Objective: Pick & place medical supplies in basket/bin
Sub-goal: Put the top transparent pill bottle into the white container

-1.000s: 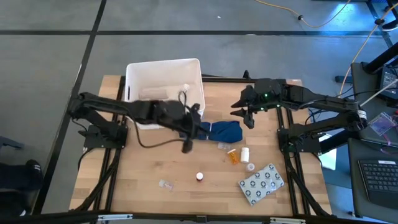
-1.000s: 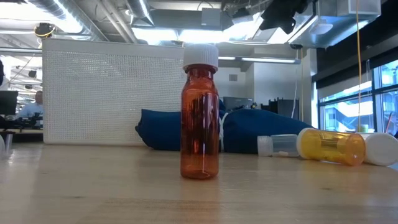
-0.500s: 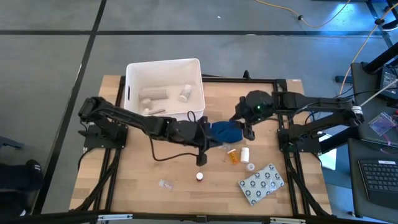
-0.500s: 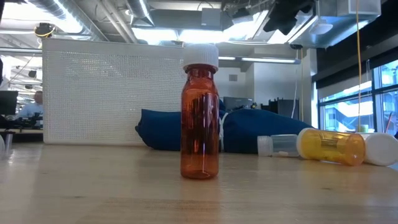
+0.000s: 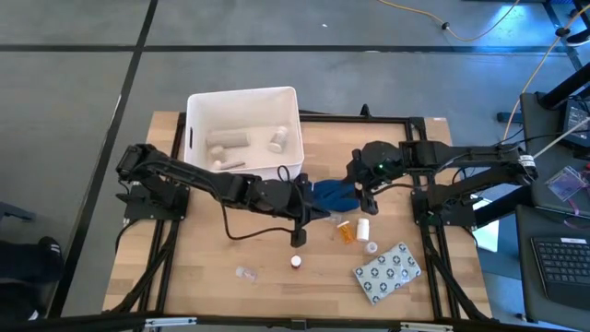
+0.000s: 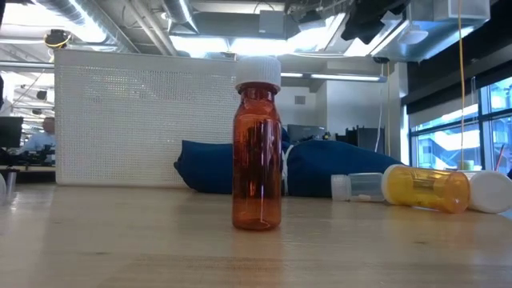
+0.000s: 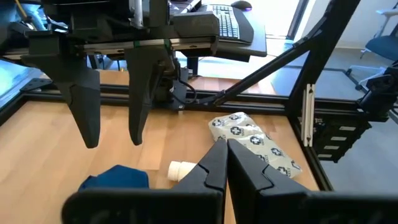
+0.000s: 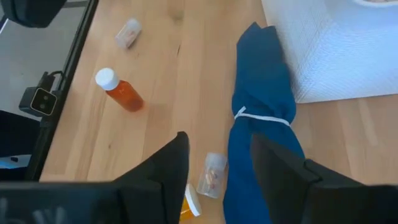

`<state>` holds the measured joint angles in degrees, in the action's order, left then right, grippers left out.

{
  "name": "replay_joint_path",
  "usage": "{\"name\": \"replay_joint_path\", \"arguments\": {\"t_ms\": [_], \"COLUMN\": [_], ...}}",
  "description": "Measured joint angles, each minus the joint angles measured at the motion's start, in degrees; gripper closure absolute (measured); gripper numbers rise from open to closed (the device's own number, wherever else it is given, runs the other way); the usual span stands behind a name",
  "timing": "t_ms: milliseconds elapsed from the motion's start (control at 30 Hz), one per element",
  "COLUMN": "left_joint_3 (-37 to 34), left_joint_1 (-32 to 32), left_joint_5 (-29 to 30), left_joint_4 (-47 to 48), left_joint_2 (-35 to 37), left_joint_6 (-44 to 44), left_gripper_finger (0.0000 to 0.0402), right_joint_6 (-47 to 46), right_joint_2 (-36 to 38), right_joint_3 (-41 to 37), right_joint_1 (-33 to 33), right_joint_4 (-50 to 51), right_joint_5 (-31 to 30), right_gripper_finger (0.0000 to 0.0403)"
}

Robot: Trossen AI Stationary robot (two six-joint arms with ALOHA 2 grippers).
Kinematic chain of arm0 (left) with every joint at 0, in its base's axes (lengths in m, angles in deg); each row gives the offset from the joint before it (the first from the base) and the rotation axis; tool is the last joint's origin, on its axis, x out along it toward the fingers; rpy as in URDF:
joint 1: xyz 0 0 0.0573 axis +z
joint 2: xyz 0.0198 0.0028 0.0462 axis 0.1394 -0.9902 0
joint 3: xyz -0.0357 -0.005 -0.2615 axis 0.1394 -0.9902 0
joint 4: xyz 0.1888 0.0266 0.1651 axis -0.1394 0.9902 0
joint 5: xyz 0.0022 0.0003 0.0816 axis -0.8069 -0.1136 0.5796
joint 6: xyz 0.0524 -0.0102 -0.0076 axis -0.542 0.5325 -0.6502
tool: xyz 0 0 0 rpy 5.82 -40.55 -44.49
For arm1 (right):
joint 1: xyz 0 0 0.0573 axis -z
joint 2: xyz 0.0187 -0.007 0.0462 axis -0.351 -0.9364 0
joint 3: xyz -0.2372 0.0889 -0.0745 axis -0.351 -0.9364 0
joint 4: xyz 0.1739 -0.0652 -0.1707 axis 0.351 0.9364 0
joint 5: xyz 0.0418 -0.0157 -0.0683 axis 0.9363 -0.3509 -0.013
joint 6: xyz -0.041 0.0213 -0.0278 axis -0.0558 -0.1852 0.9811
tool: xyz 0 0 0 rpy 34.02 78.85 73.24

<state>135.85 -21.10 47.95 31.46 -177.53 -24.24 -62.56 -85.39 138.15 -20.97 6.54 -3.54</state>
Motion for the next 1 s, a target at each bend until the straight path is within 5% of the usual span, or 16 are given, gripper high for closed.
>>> {"name": "replay_joint_path", "arguments": {"t_ms": [400,667,1000], "left_joint_3": [0.00,0.00,0.00], "left_joint_1": [0.09,0.07,0.07], "left_joint_5": [0.00,0.00,-0.04], "left_joint_4": [0.03,0.20,0.71], "left_joint_2": [0.00,0.00,-0.01], "left_joint_6": [-1.22,-2.86,-2.86], "left_gripper_finger": [0.0396,0.0396,0.0397], "right_joint_6": [0.22,1.32,-1.41], "right_joint_2": [0.00,-1.41,-12.99], "right_joint_3": [0.00,-0.08,-0.09], "right_joint_1": [-0.80,-3.88,-4.94], "right_joint_4": [-0.85,-0.77,-0.66], "right_joint_5": [3.41,-1.47,-7.93], "right_gripper_finger": [0.0119,0.0112,0.0112]}}
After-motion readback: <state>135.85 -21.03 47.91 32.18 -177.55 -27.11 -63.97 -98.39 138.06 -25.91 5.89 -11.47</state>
